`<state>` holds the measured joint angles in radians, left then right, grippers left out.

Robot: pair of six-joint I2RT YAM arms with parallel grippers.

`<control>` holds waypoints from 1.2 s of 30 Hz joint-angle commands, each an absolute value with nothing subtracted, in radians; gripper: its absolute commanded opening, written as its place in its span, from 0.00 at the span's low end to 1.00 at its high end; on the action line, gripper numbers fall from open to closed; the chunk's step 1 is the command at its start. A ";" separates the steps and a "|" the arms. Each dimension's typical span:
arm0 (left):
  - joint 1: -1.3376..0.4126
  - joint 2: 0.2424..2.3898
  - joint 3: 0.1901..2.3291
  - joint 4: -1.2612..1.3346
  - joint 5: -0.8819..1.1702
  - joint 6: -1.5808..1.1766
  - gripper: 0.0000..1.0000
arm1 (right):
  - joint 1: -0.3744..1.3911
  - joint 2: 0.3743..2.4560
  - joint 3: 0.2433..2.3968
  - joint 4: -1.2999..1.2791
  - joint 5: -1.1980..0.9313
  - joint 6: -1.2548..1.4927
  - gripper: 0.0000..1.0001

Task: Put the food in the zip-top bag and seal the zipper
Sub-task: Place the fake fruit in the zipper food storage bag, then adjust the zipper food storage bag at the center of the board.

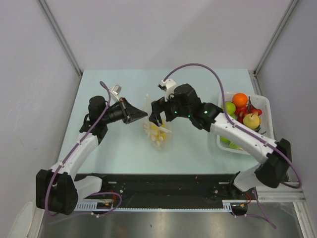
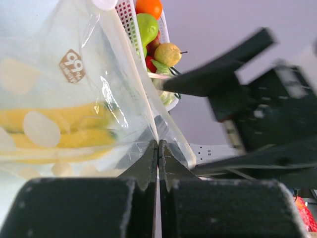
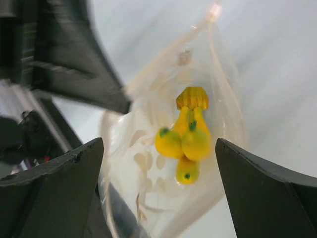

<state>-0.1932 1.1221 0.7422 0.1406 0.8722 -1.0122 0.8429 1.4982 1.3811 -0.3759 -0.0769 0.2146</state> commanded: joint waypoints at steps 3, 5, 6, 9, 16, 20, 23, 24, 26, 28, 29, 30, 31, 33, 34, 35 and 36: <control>-0.179 1.072 0.736 0.121 0.916 -0.934 0.00 | 0.717 1.322 1.396 -0.481 -0.380 0.093 1.00; -0.181 1.066 0.735 0.106 0.913 -0.920 0.00 | 0.672 1.334 1.396 -0.532 -0.422 0.115 1.00; -0.179 1.065 0.735 0.100 0.916 -0.907 0.00 | 0.645 1.365 1.394 -0.578 -0.445 0.136 0.95; -0.181 1.068 0.747 0.055 0.905 -0.862 0.00 | 0.565 1.426 1.387 -0.594 -0.543 0.188 0.88; -0.206 1.049 0.830 -0.100 0.865 -0.698 0.00 | 0.590 1.515 1.388 -0.503 -0.708 0.268 0.77; -0.212 1.037 0.851 -0.172 0.833 -0.651 0.00 | 0.603 1.543 1.407 -0.443 -0.741 0.299 0.75; -0.216 1.028 0.861 -0.178 0.836 -0.637 0.00 | 0.607 1.552 1.420 -0.430 -0.761 0.304 0.74; -0.224 1.025 0.862 -0.179 0.835 -0.635 0.00 | 0.620 1.557 1.424 -0.430 -0.753 0.298 0.71; -0.233 1.022 0.876 -0.182 0.831 -0.629 0.00 | 0.629 1.577 1.439 -0.426 -0.744 0.279 0.55; -0.245 1.019 0.894 -0.189 0.824 -0.617 0.00 | 0.647 1.598 1.466 -0.431 -0.735 0.261 0.40; -0.248 1.017 0.900 -0.190 0.827 -0.614 0.00 | 0.650 1.624 1.506 -0.458 -0.730 0.224 0.30; -0.253 1.016 0.905 -0.195 0.827 -0.606 0.00 | 0.652 1.640 1.529 -0.477 -0.727 0.204 0.27; -0.253 1.008 0.920 -0.204 0.815 -0.597 0.00 | 0.652 1.657 1.554 -0.498 -0.704 0.183 0.26; -0.255 0.991 0.933 -0.242 0.799 -0.571 0.00 | 0.649 1.718 1.656 -0.581 -0.686 0.138 0.34; -0.255 0.986 0.940 -0.261 0.790 -0.565 0.00 | 0.649 1.738 1.692 -0.609 -0.686 0.126 0.37; -0.255 0.980 0.940 -0.265 0.790 -0.565 0.00 | 0.649 1.750 1.715 -0.644 -0.684 0.117 0.36; -0.255 0.970 0.942 -0.264 0.793 -0.568 0.00 | 0.653 1.768 1.741 -0.655 -0.672 0.091 0.28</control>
<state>-0.2489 1.0271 0.8814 -0.2481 0.8078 -0.6128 0.6514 1.7229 1.6066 -0.5560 -0.7033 0.1902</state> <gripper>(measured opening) 0.005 0.357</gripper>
